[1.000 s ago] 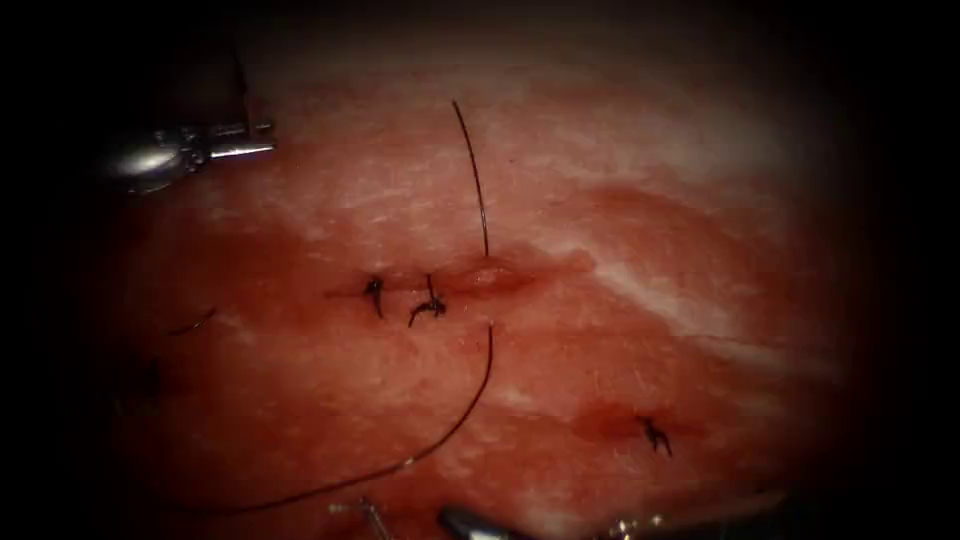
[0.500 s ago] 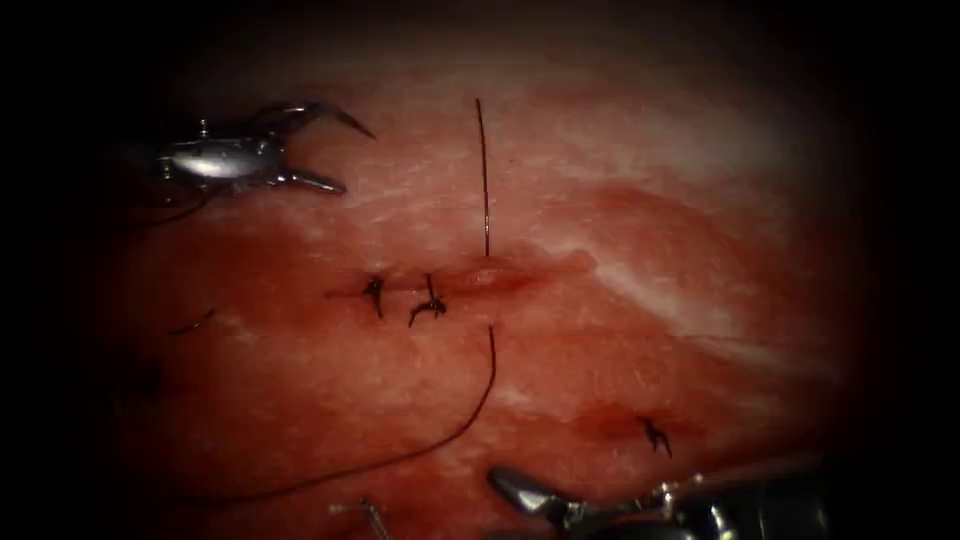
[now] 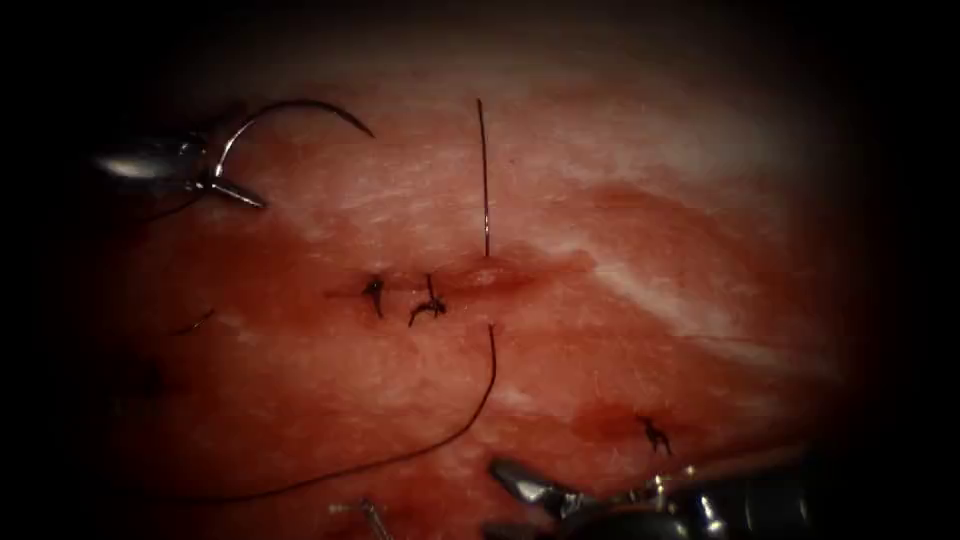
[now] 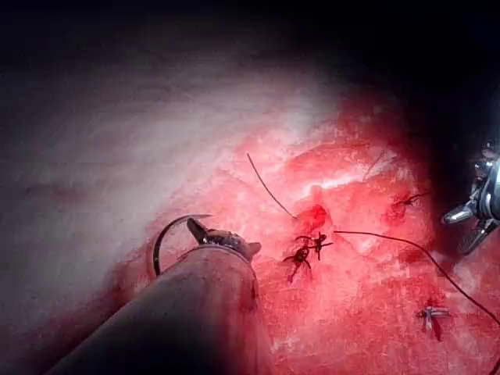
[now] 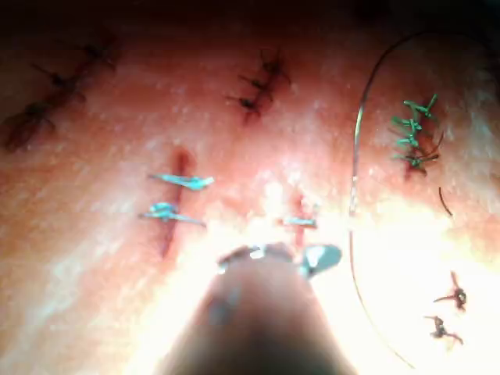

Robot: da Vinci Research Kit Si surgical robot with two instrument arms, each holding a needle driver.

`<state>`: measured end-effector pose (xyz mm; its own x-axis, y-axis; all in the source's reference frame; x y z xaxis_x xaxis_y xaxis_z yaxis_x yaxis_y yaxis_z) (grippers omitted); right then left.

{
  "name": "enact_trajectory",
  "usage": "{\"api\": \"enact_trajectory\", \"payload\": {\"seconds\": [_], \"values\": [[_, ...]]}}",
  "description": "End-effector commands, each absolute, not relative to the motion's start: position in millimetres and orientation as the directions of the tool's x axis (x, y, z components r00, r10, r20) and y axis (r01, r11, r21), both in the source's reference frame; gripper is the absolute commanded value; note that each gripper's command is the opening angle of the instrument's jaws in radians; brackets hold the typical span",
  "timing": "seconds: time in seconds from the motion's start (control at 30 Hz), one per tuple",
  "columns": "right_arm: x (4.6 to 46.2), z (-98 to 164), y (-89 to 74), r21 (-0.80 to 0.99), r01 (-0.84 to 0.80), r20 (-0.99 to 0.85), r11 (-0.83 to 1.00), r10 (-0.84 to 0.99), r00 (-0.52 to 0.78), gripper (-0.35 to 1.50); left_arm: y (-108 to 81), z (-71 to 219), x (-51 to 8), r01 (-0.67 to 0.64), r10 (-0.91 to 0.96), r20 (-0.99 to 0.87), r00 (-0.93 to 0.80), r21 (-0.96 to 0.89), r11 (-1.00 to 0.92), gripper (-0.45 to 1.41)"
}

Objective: Wound Closure

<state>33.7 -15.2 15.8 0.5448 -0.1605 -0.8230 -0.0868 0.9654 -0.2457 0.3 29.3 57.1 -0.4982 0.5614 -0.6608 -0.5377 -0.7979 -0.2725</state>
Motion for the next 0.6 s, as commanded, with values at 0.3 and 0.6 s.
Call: {"api": "enact_trajectory", "payload": {"seconds": [0.3, 0.6], "values": [[34.3, 16.7, -16.4, -0.241, -0.094, -0.825, 0.966, -0.153, 0.545, 1.35, 25.2, 61.6, 5.3, -0.464, 0.554, -0.359, -0.751, -0.31, -0.83, 0.56], [34.6, 16.8, -16.7, -0.234, -0.102, -0.826, 0.967, -0.143, 0.545, 1.37, 23.4, 66.3, 7.6, -0.456, 0.539, -0.204, -0.817, -0.343, -0.821, 0.58]]}}
